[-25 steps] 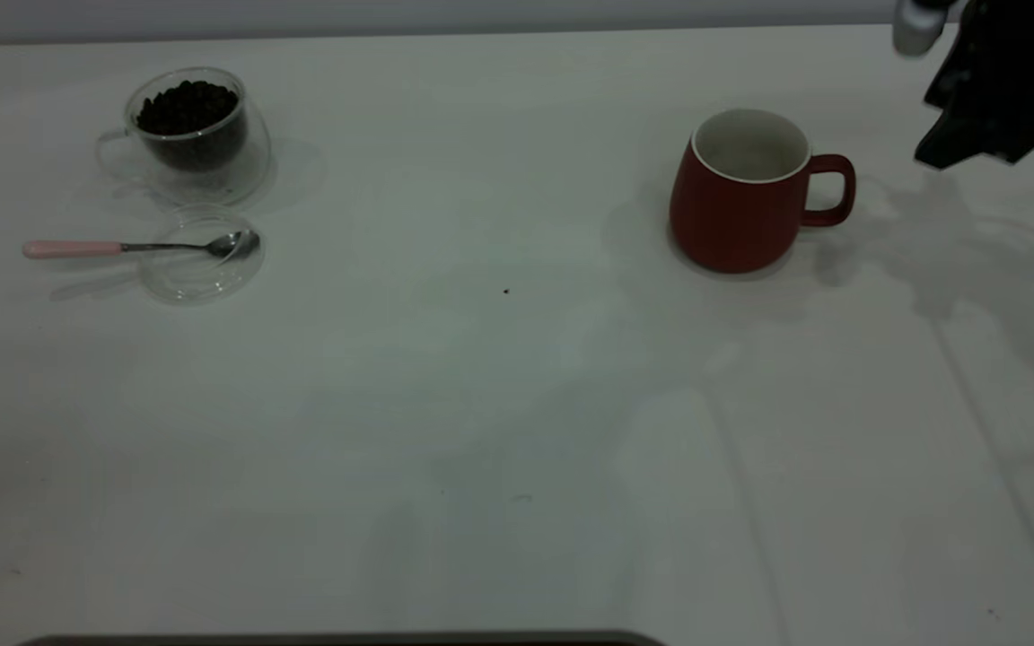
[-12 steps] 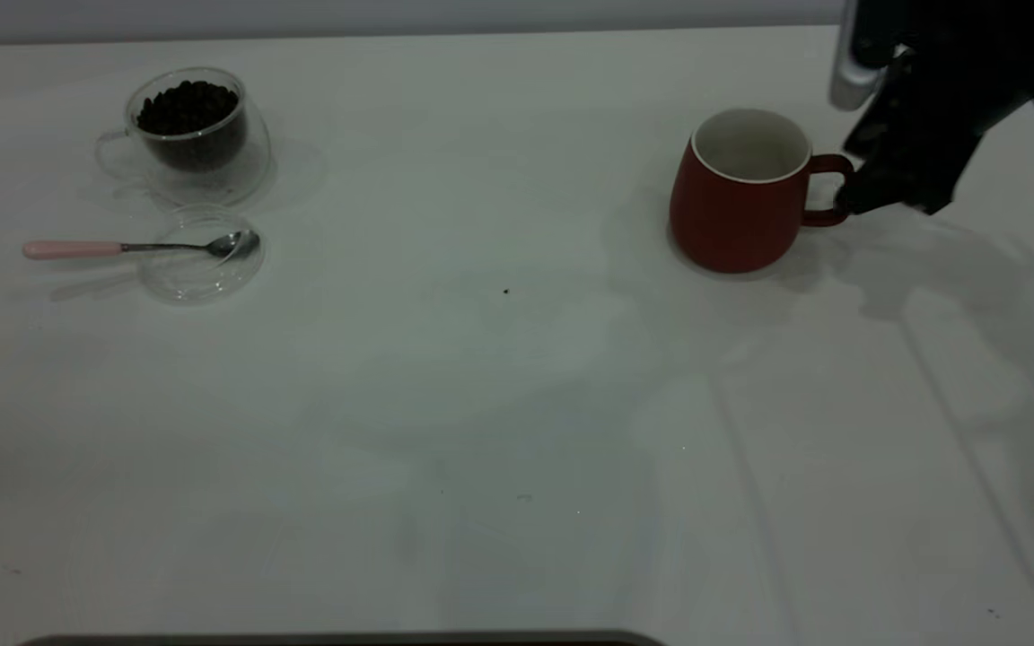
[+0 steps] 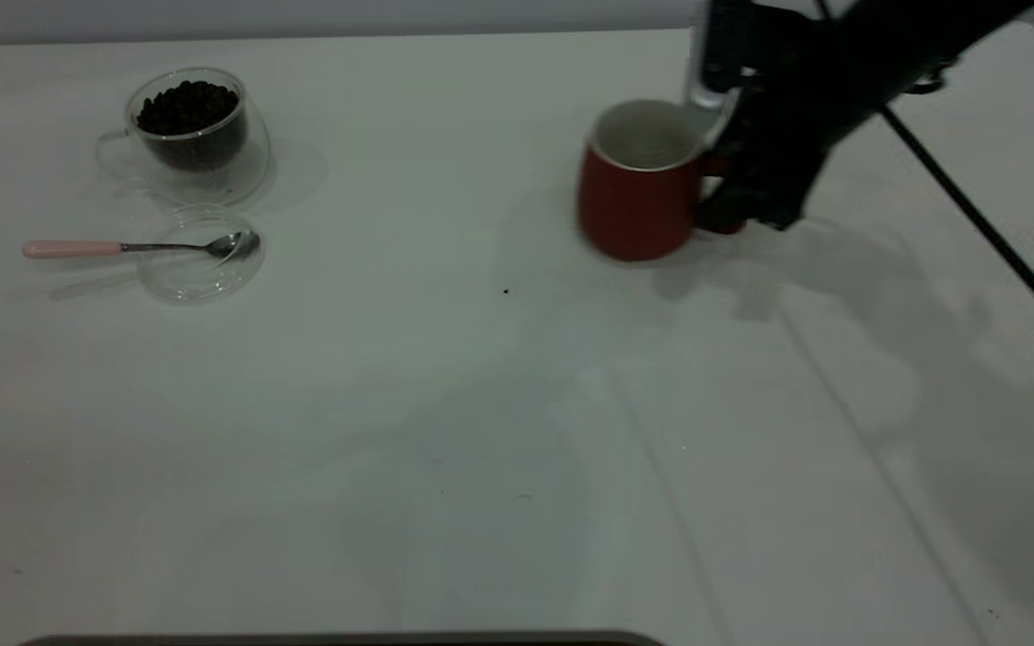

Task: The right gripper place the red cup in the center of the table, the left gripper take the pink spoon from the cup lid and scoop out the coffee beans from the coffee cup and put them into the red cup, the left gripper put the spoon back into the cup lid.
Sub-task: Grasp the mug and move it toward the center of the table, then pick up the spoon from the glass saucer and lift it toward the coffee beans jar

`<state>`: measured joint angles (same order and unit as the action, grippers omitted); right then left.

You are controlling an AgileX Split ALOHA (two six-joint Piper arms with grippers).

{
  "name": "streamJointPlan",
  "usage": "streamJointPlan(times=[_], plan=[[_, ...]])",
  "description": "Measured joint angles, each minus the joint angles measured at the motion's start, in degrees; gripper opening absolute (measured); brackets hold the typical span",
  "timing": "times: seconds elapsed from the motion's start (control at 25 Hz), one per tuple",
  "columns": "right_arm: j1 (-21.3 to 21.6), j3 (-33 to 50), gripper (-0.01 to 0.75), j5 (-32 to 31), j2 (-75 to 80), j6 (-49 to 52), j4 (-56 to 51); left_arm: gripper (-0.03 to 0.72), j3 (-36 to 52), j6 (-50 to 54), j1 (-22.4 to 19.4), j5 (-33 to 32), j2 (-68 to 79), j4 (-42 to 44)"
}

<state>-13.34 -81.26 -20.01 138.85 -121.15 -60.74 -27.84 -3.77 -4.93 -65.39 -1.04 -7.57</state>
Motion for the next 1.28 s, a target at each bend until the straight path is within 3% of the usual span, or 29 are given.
streamJointPlan(times=[0.4,0.6,0.88,1.12,1.28], plan=[[-8.56,-6.81,0.516,-0.18,3.7,0.0,-6.16,0.464,0.0,-0.06,0.0,0.0,0.0,0.0],[-7.29,-7.01,0.516,-2.51,3.18,2.56,-6.84,0.464,0.0,-0.06,0.0,0.0,0.0,0.0],[-1.39,0.5,0.516,-12.36,-11.22,25.1,0.49,0.464,0.0,-0.06,0.0,0.0,0.0,0.0],[-1.52,10.7,0.516,-33.75,-30.36,54.31,8.22,0.464,0.0,-0.06,0.0,0.0,0.0,0.0],[-1.59,16.95,0.516,-45.97,-43.0,75.45,24.58,0.464,0.0,-0.06,0.0,0.0,0.0,0.0]])
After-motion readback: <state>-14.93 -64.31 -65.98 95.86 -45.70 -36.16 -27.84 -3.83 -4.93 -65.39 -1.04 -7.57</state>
